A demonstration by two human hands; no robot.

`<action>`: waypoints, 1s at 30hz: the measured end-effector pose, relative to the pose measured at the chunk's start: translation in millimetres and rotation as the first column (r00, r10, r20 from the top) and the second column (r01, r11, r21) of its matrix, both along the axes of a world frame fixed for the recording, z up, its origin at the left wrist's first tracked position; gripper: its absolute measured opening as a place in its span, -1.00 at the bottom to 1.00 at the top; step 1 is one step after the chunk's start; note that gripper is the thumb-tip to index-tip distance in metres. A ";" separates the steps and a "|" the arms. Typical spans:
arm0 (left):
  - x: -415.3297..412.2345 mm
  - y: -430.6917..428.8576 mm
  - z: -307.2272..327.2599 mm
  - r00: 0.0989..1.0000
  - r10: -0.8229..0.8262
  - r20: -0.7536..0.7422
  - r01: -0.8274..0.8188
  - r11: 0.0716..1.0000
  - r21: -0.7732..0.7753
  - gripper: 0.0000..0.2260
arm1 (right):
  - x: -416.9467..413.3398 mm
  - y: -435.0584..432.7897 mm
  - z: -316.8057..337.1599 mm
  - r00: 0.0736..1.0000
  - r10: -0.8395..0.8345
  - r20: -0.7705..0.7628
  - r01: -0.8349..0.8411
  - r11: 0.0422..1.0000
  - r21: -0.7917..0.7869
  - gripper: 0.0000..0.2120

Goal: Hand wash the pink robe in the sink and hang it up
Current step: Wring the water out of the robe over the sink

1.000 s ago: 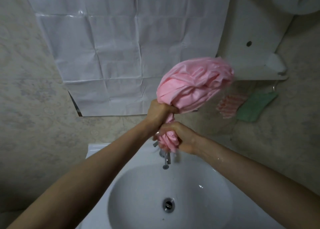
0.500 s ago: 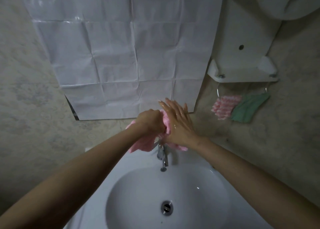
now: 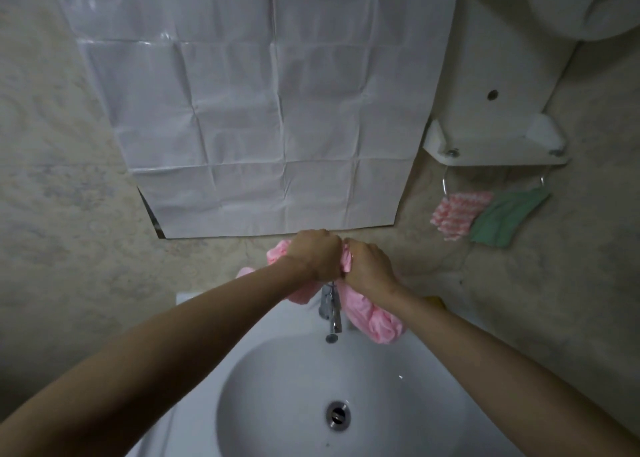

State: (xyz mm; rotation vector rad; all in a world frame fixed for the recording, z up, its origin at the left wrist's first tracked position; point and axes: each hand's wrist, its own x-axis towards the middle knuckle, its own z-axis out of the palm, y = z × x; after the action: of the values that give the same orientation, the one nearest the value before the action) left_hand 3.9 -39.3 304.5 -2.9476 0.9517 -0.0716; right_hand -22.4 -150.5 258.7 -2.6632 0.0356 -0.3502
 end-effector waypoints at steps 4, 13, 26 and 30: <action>-3.2 0.9 -14.0 0.994 -0.072 0.083 0.065 0.994 0.091 -0.79 | -6.9 3.0 -12.6 1.000 0.017 -0.024 -0.015 0.997 0.077 -0.84; 0.7 6.1 -35.9 0.954 -0.274 0.119 0.232 0.930 0.285 -0.82 | -15.0 18.0 -36.0 0.981 -0.035 -0.189 0.074 0.975 0.207 -0.93; 0.4 2.4 -43.2 0.978 -0.171 0.119 0.112 0.914 0.390 -0.85 | -4.3 16.9 -28.2 0.954 0.027 -0.298 -0.026 1.000 0.007 -0.86; 1.9 1.7 -48.9 0.990 -0.104 0.092 0.061 0.921 0.385 -0.84 | 0.1 19.7 -29.9 0.956 0.027 -0.293 -0.041 0.998 -0.039 -0.85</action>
State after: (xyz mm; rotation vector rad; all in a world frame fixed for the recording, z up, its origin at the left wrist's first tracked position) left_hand 5.8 -37.6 255.6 -2.5207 0.9501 -0.0453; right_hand -22.3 -130.8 228.8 -2.7335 0.0744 0.0579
